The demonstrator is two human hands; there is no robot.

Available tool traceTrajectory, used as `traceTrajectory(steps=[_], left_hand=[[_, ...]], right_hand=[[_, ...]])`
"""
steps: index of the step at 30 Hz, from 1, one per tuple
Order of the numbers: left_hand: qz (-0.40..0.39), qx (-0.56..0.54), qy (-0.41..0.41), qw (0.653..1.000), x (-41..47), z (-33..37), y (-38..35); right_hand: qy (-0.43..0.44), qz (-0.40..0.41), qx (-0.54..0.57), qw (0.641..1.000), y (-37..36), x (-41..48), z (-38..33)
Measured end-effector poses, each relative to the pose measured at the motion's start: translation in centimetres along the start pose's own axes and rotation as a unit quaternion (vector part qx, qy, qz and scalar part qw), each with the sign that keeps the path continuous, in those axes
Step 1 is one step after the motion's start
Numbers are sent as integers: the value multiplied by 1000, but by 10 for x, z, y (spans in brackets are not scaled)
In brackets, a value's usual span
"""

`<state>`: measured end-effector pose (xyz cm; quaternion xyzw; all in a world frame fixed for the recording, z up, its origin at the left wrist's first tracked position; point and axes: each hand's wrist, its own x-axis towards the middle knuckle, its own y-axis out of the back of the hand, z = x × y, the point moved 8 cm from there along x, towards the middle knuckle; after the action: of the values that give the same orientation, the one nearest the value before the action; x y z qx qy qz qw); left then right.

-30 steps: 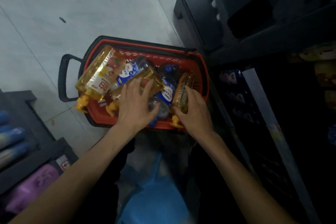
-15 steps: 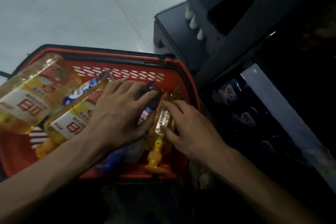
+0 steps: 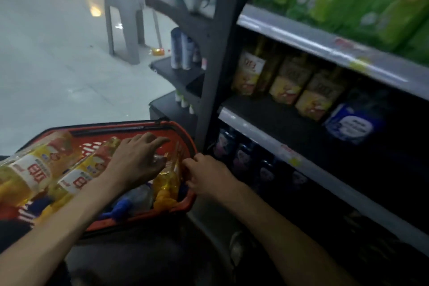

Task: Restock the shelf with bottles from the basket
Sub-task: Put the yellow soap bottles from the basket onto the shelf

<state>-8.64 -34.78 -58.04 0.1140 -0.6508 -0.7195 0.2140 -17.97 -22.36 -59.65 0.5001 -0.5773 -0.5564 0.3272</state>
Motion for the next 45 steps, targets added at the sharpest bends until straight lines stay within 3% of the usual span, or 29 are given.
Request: traceTrajectory(steps=[8,20,31,35,45], left_hand=[[2,-22,-12,1000,-31,16,-5],[-31,2,-4,1000,-29,15,-57],[-100,1,155,983,-18,7,-98],[-132,13,186,973,-8,6,-107],[-200,-97,235,946,6,7,-106]], right_hand=[[-35,23,25,999,15,-45,11],[0,20,-8,1000,-6,-19,1],[19,-6,-49,999,-23,-13,10],[19,-8,-54,998,-26,-9,6],[9,-24,-66,997,-29,-4,5]])
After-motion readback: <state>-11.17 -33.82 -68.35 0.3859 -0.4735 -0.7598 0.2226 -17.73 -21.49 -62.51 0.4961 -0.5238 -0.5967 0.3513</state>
